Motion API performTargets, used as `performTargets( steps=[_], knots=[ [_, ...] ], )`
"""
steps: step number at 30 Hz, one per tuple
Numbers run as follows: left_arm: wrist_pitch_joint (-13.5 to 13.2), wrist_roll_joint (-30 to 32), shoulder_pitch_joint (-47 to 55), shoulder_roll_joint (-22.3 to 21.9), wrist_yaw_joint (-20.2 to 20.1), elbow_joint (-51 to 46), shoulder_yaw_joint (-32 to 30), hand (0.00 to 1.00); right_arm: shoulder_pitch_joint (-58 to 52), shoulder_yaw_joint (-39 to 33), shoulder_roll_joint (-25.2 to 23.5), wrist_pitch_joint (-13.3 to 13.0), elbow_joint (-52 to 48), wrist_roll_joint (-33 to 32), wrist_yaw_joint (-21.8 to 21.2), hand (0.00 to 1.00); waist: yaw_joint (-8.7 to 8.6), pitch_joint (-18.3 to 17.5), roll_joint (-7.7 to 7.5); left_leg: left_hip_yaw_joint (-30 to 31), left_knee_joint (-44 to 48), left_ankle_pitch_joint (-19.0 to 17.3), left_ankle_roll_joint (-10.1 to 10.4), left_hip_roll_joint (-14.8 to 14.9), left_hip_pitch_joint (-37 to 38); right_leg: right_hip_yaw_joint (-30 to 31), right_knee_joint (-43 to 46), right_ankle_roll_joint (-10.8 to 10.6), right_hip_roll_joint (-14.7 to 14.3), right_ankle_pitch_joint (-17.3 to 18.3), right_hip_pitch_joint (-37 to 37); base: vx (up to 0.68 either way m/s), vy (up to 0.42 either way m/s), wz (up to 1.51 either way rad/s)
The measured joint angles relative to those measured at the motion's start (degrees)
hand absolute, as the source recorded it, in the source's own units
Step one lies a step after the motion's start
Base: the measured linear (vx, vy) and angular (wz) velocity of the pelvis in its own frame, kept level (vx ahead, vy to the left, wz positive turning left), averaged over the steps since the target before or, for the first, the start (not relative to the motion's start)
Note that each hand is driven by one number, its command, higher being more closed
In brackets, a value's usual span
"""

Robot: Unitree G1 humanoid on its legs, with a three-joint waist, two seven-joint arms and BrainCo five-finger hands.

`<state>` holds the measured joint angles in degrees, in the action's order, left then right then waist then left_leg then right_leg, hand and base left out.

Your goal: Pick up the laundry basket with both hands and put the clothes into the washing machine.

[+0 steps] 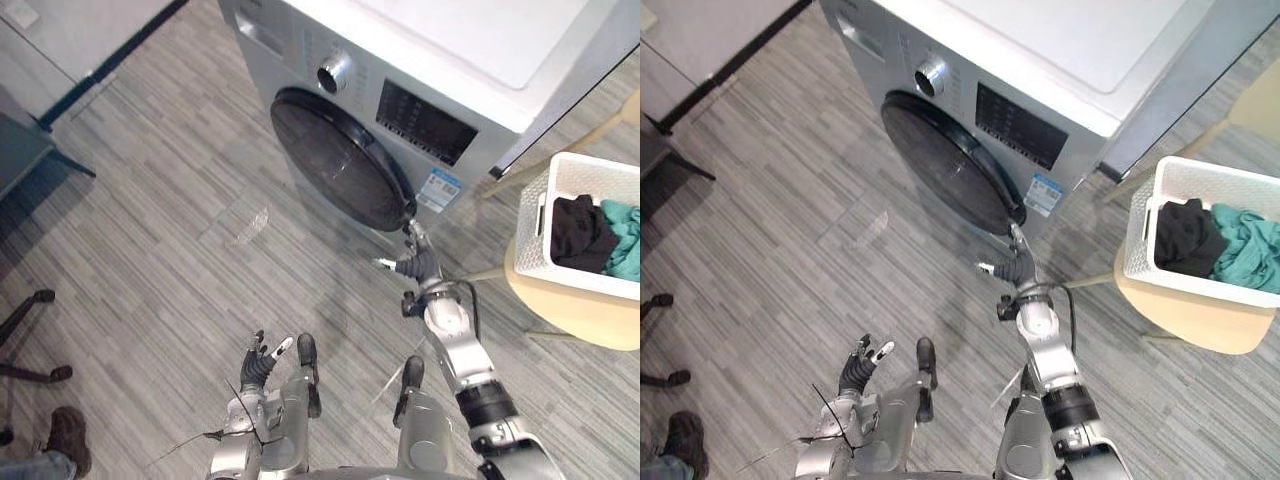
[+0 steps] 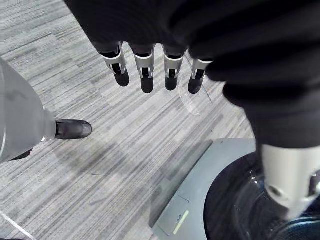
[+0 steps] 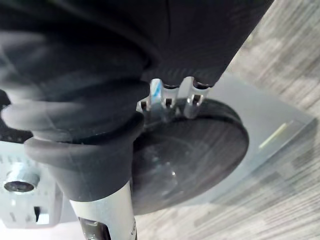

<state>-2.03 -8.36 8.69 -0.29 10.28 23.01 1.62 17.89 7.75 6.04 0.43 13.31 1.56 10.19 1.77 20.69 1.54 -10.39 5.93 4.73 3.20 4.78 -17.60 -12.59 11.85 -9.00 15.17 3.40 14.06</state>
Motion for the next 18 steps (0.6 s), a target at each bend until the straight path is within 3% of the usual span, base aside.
performTargets(
  steps=[8, 13, 18],
  knots=[
    [-0.81, -1.01, -1.07, -0.04, 1.42, -0.02, 0.22, 0.00, 11.89, -4.03, -0.19, -0.14, 3.48, -1.57, 6.04, 0.00, 2.16, 3.51, 1.02, -0.84, 0.16, 0.22, -0.11, 0.22, -2.08, 0.70, -1.07, 0.24, -0.24, -1.55, 2.30, 0.00, 0.012, -0.07],
    [-1.70, -2.60, -1.28, 0.02, 1.52, -0.05, 2.00, 0.00, 25.22, -6.67, 6.91, 0.00, 11.40, -1.56, 8.68, 0.00, 2.41, 4.95, 2.65, -0.97, -1.50, 1.62, -0.70, -0.31, -3.48, 0.22, -4.72, 0.12, -0.29, -4.48, 2.68, -0.01, 0.020, 0.02],
    [-3.36, -4.58, -3.13, -0.09, 1.46, -0.31, 4.47, 0.00, 36.14, -1.03, 12.35, 0.12, 18.67, 0.44, 8.35, 0.00, 3.64, 6.21, 5.13, -1.23, -3.38, 3.25, -1.59, -0.76, -4.96, 0.22, -8.07, 0.12, -0.47, -7.80, 3.82, -0.03, 0.015, -0.04]
  ],
)
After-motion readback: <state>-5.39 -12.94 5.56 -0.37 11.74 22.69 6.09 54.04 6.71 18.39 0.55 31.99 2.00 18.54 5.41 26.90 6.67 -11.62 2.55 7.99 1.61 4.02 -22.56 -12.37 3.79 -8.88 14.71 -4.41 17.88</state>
